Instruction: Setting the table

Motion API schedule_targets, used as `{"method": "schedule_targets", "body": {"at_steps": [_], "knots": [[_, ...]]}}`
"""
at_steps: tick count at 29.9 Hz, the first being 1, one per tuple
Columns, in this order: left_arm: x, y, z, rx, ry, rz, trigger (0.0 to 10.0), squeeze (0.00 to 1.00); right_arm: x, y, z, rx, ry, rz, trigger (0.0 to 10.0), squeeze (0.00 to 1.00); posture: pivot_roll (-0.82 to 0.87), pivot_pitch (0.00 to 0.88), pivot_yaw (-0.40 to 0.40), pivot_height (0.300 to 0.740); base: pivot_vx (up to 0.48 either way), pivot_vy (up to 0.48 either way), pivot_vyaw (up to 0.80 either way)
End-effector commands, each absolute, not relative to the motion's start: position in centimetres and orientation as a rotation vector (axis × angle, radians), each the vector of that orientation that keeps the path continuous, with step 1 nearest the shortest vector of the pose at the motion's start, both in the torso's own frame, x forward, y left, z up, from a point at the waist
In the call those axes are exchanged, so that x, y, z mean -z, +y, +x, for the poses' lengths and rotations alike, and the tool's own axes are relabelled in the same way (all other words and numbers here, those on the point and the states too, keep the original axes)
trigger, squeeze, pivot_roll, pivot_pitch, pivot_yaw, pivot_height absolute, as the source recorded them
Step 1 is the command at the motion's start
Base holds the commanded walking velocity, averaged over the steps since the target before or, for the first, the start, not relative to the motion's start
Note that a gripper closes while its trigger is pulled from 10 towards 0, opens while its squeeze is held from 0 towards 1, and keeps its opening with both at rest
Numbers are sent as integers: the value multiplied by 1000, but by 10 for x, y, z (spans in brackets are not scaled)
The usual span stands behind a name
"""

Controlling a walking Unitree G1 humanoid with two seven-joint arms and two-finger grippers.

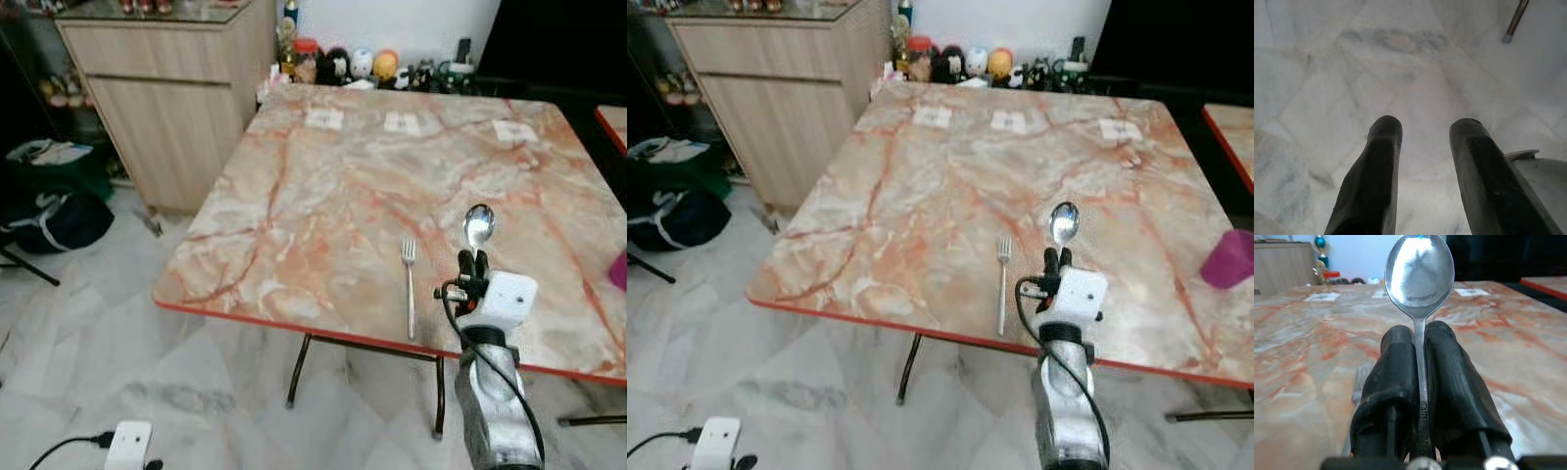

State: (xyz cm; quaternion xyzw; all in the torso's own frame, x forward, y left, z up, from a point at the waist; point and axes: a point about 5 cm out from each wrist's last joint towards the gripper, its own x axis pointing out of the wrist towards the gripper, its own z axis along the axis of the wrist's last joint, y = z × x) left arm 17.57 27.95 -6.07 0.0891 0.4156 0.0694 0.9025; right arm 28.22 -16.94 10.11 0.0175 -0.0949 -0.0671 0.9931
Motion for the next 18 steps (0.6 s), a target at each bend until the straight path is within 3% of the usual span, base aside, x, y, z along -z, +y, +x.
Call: {"method": "schedule_targets", "body": {"at_steps": [1, 10, 18], "knots": [[64, 280, 170, -138, 890, 194, 10000, 0, -112, -160, 278, 94, -241, 48, 10000, 0, 83, 0, -18, 740, 0, 0, 0], [62, 282, 173, -140, 887, 219, 10000, 0, -120, -165, 269, 111, -246, 5, 10000, 0, 71, 0, 6, 740, 0, 0, 0], [63, 281, 172, -140, 887, 223, 10000, 0, -122, -177, 266, 151, -237, -3, 10000, 0, 70, 0, -3, 740, 0, -462, 0]]}}
